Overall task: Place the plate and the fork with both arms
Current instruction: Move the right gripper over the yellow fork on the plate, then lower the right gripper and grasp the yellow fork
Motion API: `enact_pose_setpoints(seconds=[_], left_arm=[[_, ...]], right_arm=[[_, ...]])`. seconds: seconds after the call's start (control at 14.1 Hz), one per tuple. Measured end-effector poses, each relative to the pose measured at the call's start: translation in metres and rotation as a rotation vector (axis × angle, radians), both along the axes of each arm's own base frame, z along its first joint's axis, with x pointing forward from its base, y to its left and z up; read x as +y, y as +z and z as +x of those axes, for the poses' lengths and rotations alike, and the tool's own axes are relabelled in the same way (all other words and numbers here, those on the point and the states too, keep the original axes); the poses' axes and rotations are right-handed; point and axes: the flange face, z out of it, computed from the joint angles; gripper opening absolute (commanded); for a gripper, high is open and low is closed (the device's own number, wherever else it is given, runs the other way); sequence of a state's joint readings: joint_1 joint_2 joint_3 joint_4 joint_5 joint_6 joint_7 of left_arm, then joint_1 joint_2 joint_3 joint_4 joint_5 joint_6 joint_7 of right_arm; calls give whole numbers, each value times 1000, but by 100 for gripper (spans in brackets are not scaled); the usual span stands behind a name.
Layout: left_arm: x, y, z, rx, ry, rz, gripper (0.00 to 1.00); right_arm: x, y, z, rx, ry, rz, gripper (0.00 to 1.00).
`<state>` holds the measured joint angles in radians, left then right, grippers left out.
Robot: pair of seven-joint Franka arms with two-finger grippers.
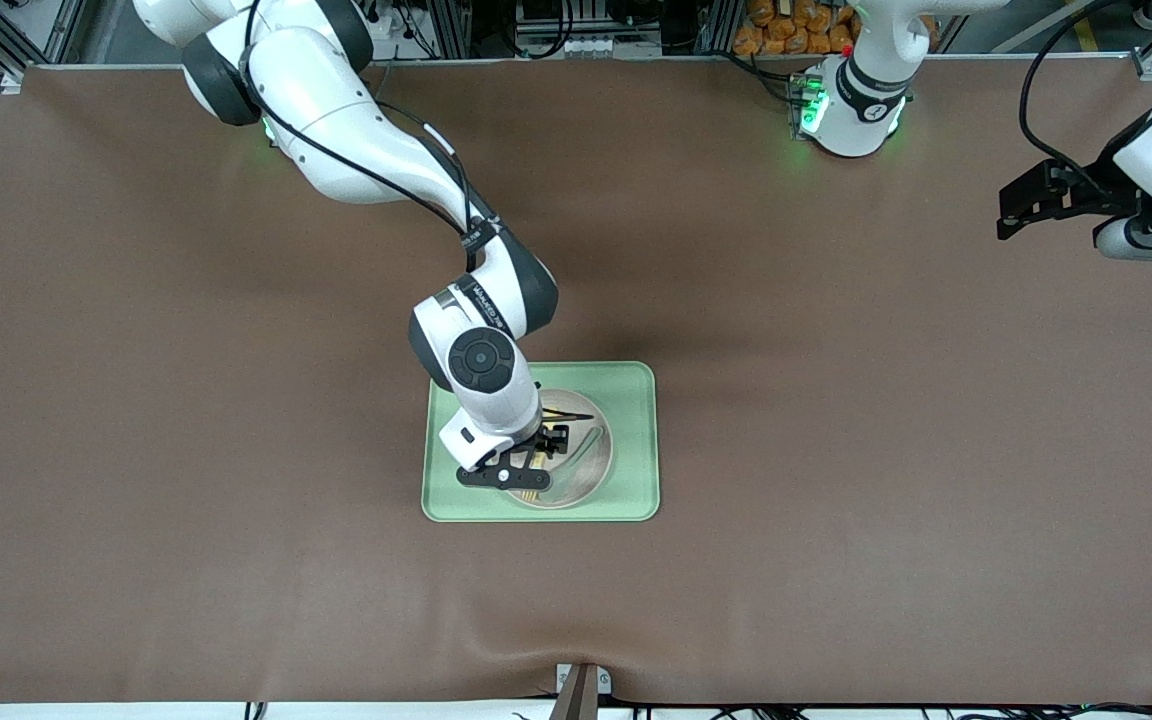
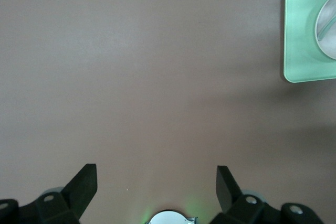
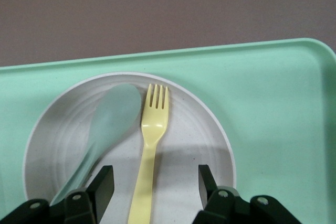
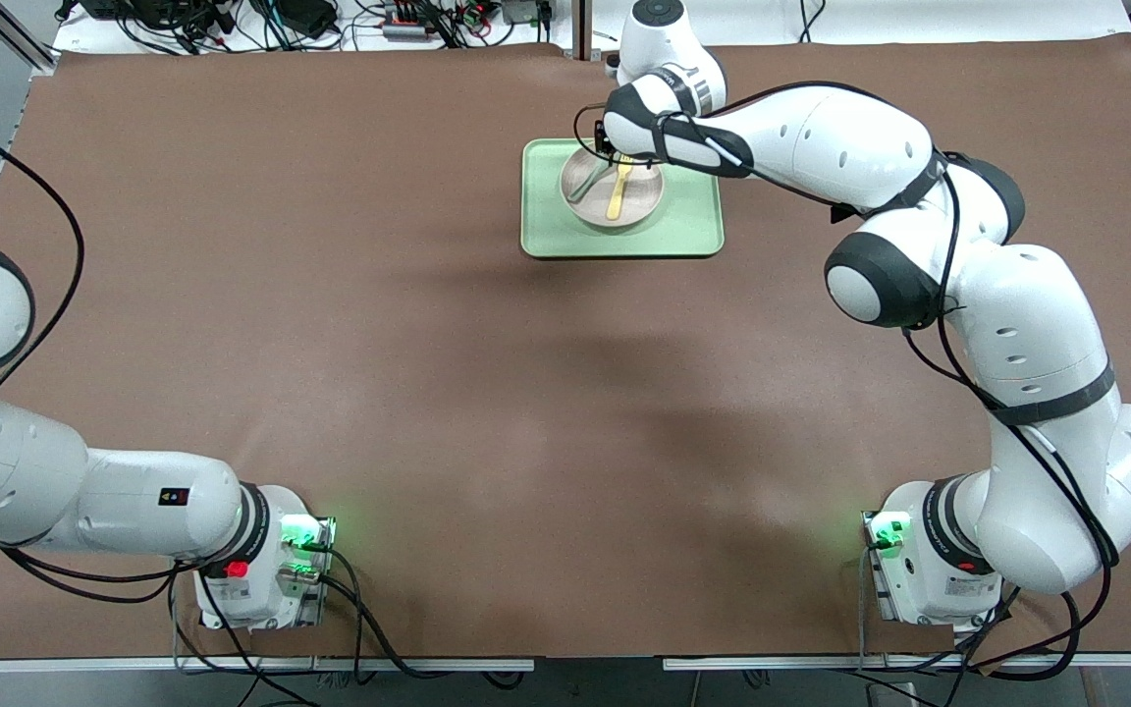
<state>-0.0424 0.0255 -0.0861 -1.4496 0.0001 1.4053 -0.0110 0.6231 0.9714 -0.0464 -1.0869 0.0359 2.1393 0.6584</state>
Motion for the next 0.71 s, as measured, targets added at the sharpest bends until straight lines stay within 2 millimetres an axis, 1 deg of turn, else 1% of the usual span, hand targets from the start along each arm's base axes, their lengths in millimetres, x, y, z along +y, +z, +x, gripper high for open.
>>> enact_pose_setpoints(seconds=[0.21, 0.42, 0.64, 0.71], left_arm=[[0, -1, 0, 5, 8, 2, 100], [1, -2, 0, 7, 17, 3, 100], [1, -2, 0, 8, 19, 3, 100], [2, -4, 1, 10, 19, 3, 100]], right_arm=[[2, -9, -3, 7, 5, -9, 68], [9, -23, -9, 11, -1, -18, 68], [16, -35, -15, 11, -3, -27, 51], [18, -37, -16, 13, 0, -29, 42]])
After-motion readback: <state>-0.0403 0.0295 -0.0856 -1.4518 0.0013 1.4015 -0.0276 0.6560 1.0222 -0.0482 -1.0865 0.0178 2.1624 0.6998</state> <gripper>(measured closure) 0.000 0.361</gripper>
